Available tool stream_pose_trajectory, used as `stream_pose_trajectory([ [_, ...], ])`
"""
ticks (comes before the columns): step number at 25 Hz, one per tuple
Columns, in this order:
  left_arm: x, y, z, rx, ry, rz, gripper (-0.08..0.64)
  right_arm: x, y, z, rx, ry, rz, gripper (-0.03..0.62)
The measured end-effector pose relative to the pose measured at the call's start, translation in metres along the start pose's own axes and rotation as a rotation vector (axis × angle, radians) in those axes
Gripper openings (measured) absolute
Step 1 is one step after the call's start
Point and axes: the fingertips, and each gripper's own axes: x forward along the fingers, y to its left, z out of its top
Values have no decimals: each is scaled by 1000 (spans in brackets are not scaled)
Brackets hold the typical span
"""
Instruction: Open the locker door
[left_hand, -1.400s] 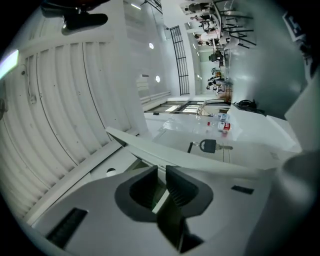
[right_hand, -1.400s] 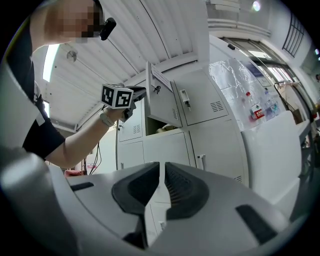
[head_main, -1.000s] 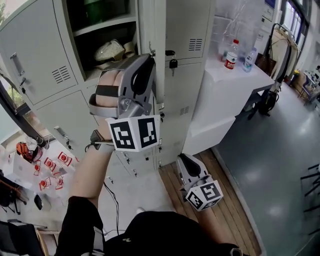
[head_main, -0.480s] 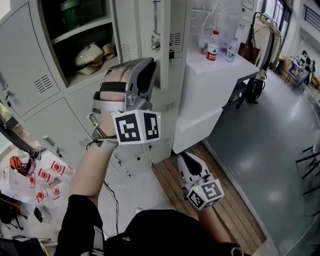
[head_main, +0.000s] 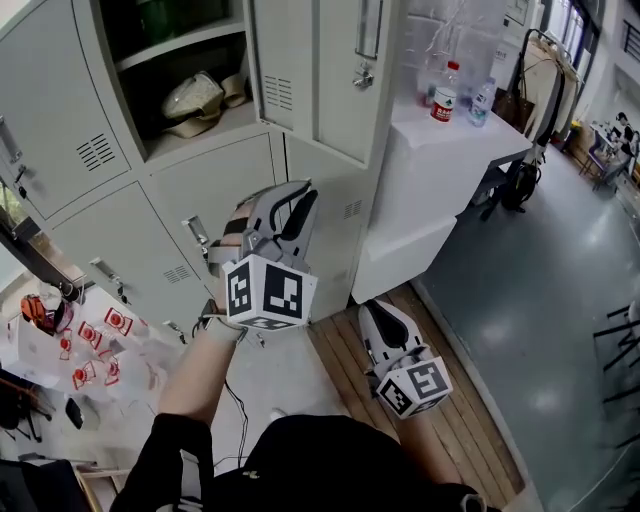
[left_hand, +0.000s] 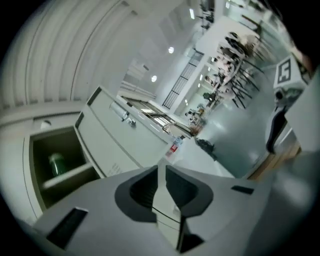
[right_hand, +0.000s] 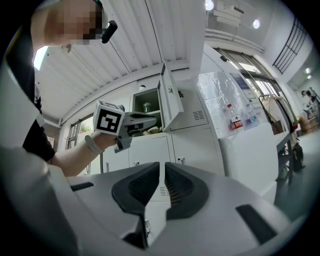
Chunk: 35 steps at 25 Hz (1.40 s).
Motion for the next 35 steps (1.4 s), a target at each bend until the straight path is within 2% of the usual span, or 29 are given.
stream_pose_trajectory([
  [6,-47,-66,-55,-509,-15,-121,53,15,11,-10,20,19,39,49],
  [8,-62,-91,-70,-613,-6,-143,49,19,16,-18,34,31,55,49],
  [10,-79,-116,-80,-676,-4,-157,46,22,20,-26,46,45,71,49],
  [13,-102,-145,-96,-745,4,-167,40,24,26,-35,45,73,88,50],
  [17,-123,-158,-117,-837,22,-128,34,23,30,-49,49,104,109,49],
  [25,-142,-164,-146,-887,72,-78,28,21,41,-74,40,148,135,49],
  [35,-138,-174,-150,-913,80,-106,28,18,41,-84,45,171,134,49],
])
